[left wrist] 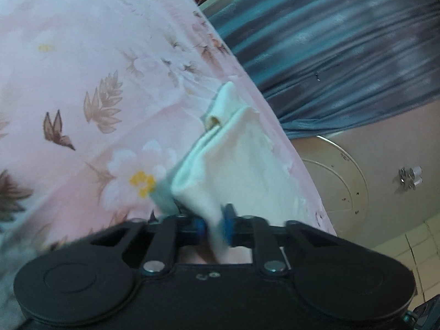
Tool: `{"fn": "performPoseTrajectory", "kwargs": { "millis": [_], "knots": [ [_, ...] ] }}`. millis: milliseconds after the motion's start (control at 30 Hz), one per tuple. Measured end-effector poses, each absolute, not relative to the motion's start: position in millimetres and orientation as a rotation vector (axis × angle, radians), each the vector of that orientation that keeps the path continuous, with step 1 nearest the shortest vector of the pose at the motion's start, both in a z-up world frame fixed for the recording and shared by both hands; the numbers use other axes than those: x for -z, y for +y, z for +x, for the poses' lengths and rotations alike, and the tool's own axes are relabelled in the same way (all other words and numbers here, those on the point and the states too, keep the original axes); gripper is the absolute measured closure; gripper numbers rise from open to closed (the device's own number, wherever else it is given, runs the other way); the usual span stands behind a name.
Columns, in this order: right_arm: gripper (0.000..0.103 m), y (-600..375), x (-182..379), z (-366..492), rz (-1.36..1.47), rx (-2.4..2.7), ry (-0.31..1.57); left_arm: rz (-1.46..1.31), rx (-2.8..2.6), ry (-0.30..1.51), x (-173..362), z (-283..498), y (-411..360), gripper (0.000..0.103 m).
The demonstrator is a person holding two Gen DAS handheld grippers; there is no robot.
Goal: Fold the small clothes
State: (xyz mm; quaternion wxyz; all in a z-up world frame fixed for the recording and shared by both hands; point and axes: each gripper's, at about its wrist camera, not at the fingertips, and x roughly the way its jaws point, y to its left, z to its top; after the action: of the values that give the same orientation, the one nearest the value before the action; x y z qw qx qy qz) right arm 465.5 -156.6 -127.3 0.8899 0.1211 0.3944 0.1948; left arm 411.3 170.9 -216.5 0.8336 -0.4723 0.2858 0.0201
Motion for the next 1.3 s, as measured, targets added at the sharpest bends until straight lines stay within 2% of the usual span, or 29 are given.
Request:
{"fn": "performPoseTrajectory", "kwargs": {
  "millis": [33,167,300,400,467,500,600,667,700,767,800,1067,1267,1300],
  "knots": [
    [0.103,-148,129,472,0.251,-0.41,0.823,-1.008,-0.045,0.601,218,413,171,0.095],
    [0.103,-123,135,492,0.25,-0.436,0.818,-0.978,-0.044,0.556,211,403,164,0.096],
    [0.103,-106,147,509,0.23,-0.445,0.822,-1.001,-0.086,0.524,212,396,169,0.086],
    [0.103,-98,168,521,0.199,-0.44,0.891,-1.007,-0.076,0.534,214,402,172,0.086],
    [0.103,-100,171,522,0.203,-0.444,0.886,-0.969,-0.066,0.556,212,411,169,0.089],
    [0.103,-100,168,521,0.199,-0.441,0.888,-0.961,-0.062,0.564,211,414,168,0.095],
    [0.103,-103,158,513,0.18,-0.44,0.813,-0.887,-0.076,0.581,202,419,164,0.095],
    [0.103,-103,174,522,0.19,-0.449,0.868,-0.879,-0.08,0.582,199,420,162,0.094],
    [0.103,-105,175,524,0.201,-0.457,0.87,-0.878,-0.104,0.587,198,421,161,0.087],
    [0.103,-111,173,525,0.218,-0.472,0.874,-0.881,-0.113,0.577,194,423,160,0.089],
    [0.103,-120,170,523,0.264,-0.475,0.858,-0.838,-0.11,0.588,189,426,156,0.096],
    [0.103,-237,147,510,0.498,-0.385,0.764,-0.317,0.101,0.593,94,456,41,0.096],
    [0.103,-320,125,500,0.547,-0.337,0.706,-0.119,0.278,0.667,78,470,-67,0.096],
    [0.103,-329,125,500,0.552,-0.345,0.712,-0.095,0.31,0.7,83,473,-83,0.092]
  ]
}}
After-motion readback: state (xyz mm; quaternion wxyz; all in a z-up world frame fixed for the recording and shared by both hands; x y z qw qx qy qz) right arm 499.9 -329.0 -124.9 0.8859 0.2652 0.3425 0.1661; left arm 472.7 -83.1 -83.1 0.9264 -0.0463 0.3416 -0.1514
